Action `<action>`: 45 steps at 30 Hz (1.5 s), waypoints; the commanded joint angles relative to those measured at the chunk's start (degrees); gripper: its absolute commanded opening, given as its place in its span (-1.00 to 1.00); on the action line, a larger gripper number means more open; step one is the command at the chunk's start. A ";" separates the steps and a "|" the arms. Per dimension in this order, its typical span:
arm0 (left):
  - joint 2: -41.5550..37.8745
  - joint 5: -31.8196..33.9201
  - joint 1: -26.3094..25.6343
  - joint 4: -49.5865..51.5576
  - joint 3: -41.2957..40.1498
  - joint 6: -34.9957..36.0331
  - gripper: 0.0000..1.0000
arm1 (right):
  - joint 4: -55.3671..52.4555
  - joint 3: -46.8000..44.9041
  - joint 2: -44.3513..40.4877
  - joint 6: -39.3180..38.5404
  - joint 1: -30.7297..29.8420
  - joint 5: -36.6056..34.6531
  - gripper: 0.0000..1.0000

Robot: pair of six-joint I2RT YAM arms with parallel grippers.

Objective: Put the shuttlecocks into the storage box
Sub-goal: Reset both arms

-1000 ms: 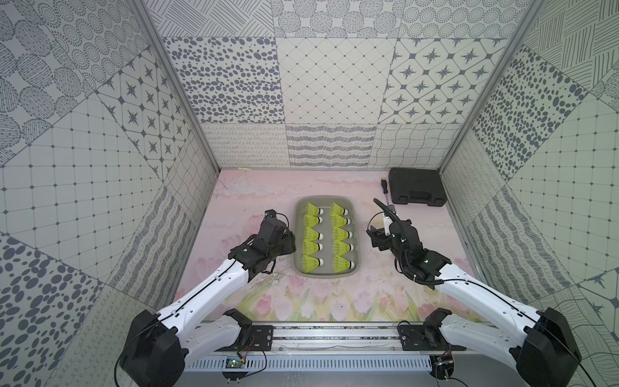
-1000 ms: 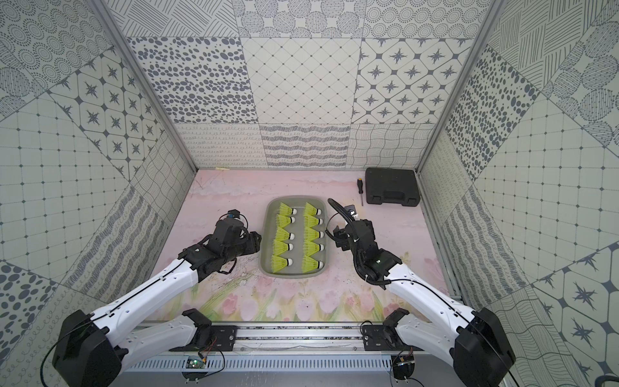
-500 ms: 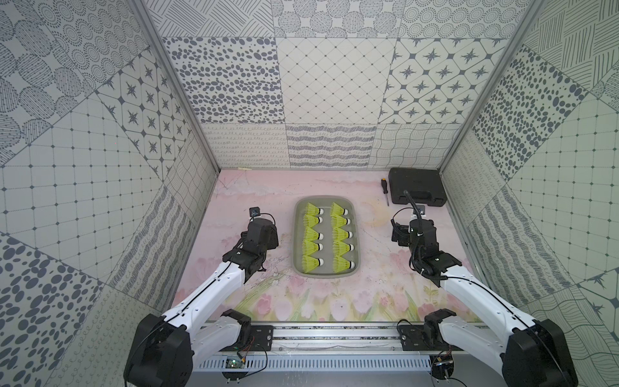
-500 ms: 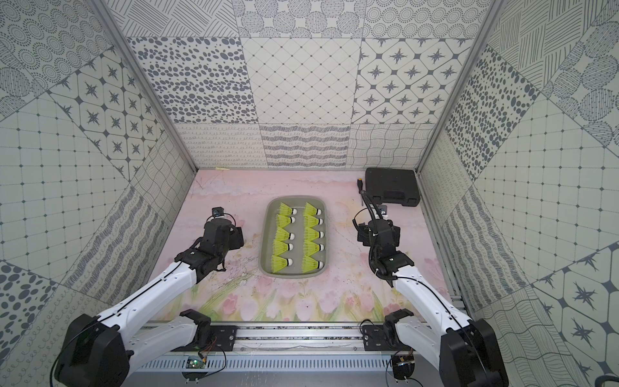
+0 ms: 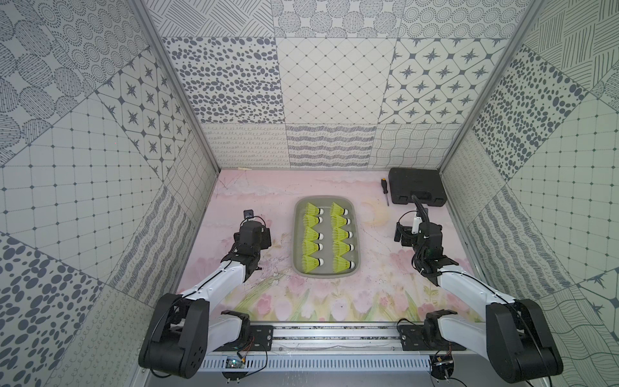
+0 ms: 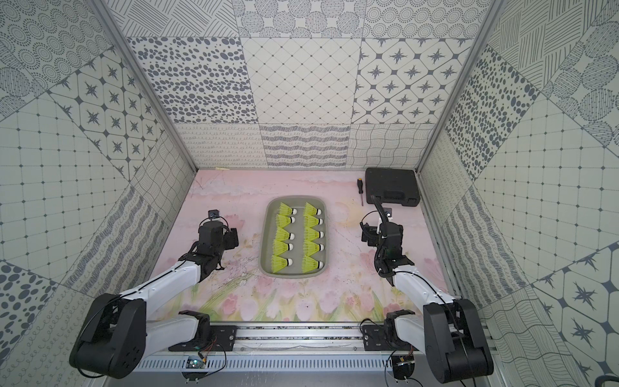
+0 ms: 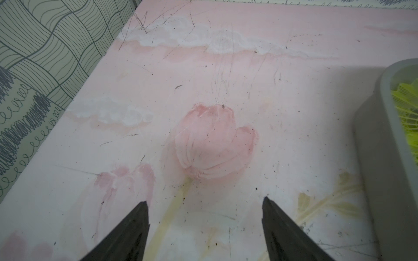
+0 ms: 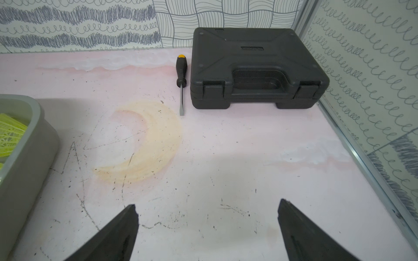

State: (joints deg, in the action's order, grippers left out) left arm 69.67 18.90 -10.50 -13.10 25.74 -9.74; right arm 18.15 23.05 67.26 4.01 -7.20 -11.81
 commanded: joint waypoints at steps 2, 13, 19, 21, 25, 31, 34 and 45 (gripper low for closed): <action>4.34 -8.28 3.86 -17.07 -2.06 3.26 0.65 | 10.86 -1.22 2.20 -1.89 2.11 6.14 1.00; 10.85 -15.02 6.91 -29.08 -3.36 7.11 0.66 | 19.08 -1.12 9.17 -2.27 4.67 10.40 1.00; 17.48 -19.12 8.61 -42.30 -6.80 7.80 0.67 | 22.71 -0.11 12.72 -3.01 5.34 12.07 1.00; 19.43 -19.66 8.74 -45.38 -7.50 8.02 0.67 | 24.83 -0.41 14.12 -3.23 5.35 12.69 0.99; 20.44 -19.89 8.68 -46.01 -7.46 7.94 0.69 | 27.72 -0.83 16.36 -3.31 5.34 13.78 0.99; 20.83 -18.35 8.83 -38.53 -3.27 7.48 1.00 | 33.37 -1.51 21.49 -3.70 5.36 14.38 1.00; 20.98 -17.97 8.74 -37.67 -2.74 7.54 1.00 | 29.61 0.14 21.43 -3.95 5.36 14.58 1.00; 21.00 -15.95 8.65 -37.19 -2.54 6.88 1.00 | 29.02 0.93 21.79 -2.91 5.36 12.12 1.00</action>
State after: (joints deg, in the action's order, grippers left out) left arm 90.43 2.42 -2.11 -49.93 22.70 -2.90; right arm 45.17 22.70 88.92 0.89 -2.11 1.45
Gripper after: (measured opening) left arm 0.997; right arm 0.999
